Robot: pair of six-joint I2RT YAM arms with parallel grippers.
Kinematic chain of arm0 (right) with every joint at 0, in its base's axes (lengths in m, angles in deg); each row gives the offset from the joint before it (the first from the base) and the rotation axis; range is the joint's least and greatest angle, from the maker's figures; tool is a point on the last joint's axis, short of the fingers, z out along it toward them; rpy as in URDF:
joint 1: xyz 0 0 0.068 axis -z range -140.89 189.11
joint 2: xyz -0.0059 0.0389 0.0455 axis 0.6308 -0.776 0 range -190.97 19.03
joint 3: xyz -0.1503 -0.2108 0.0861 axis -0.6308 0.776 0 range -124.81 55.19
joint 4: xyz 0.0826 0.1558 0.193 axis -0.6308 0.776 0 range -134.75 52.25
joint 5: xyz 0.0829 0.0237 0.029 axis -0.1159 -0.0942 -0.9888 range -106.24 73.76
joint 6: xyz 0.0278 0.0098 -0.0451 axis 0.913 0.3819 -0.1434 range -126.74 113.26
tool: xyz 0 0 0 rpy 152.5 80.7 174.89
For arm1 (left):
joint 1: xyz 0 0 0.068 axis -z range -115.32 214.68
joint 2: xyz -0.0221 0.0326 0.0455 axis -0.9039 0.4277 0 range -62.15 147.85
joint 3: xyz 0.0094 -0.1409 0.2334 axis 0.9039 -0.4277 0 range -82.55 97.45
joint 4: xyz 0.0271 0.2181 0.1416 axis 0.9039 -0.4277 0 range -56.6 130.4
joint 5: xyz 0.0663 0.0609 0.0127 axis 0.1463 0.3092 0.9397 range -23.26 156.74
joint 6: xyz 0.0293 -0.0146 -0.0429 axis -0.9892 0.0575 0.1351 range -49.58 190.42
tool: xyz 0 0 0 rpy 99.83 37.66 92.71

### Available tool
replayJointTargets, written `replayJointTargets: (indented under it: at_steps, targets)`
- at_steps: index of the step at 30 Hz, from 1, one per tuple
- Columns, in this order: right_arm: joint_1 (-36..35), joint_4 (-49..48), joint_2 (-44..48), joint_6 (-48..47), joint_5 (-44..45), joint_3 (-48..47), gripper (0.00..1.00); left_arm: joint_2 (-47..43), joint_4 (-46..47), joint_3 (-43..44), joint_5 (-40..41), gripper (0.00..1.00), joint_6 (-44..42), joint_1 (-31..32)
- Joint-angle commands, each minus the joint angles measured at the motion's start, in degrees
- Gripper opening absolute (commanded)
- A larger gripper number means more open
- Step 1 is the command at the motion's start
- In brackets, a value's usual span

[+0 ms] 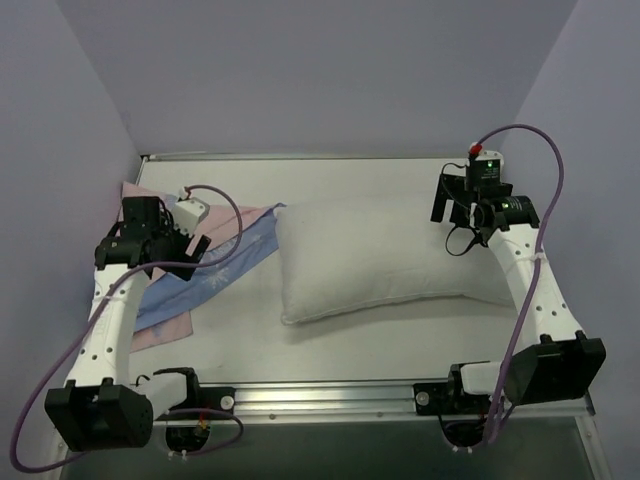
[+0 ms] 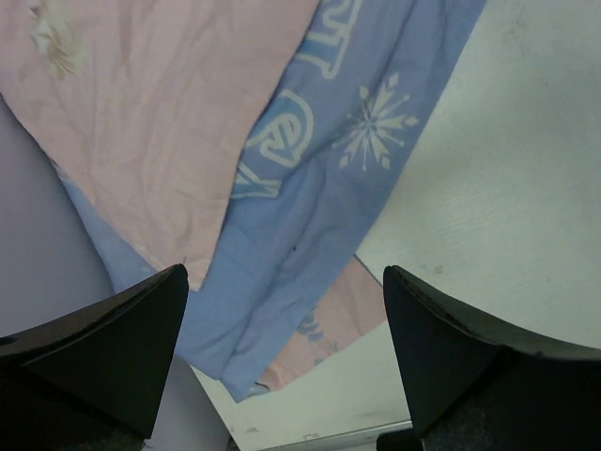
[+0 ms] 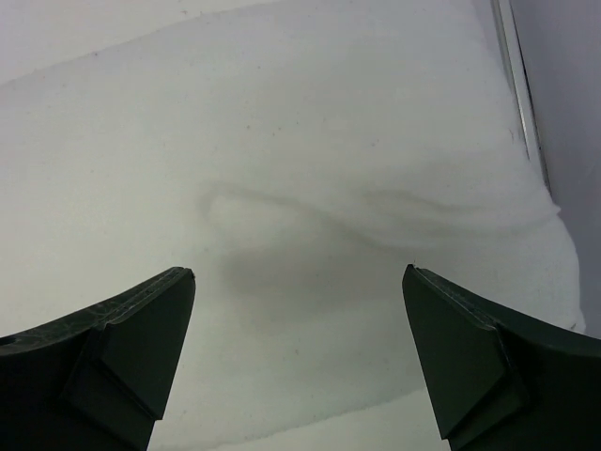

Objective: Remove the pillowcase from the pillow

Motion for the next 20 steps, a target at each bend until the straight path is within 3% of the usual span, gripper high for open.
replayJointTargets:
  at_steps: [1,5,11,20]
  targets:
    - [-0.3,1.2,6.0,0.8,-2.2,2.9,1.0,-4.2,1.9,-7.1,3.3,0.94,2.3,-0.3]
    - [-0.5,-0.3,10.9,2.6,-6.8,6.5,1.0,-11.9,9.0,-13.8,10.5,0.94,10.0,-0.7]
    - [-0.6,0.3,14.6,3.0,-7.9,10.0,1.0,-23.8,11.5,-19.2,13.5,0.94,11.8,-1.8]
    - [-0.9,0.4,15.6,3.1,-7.9,10.4,1.0,-23.6,9.0,-19.8,15.6,0.94,12.9,-2.0]
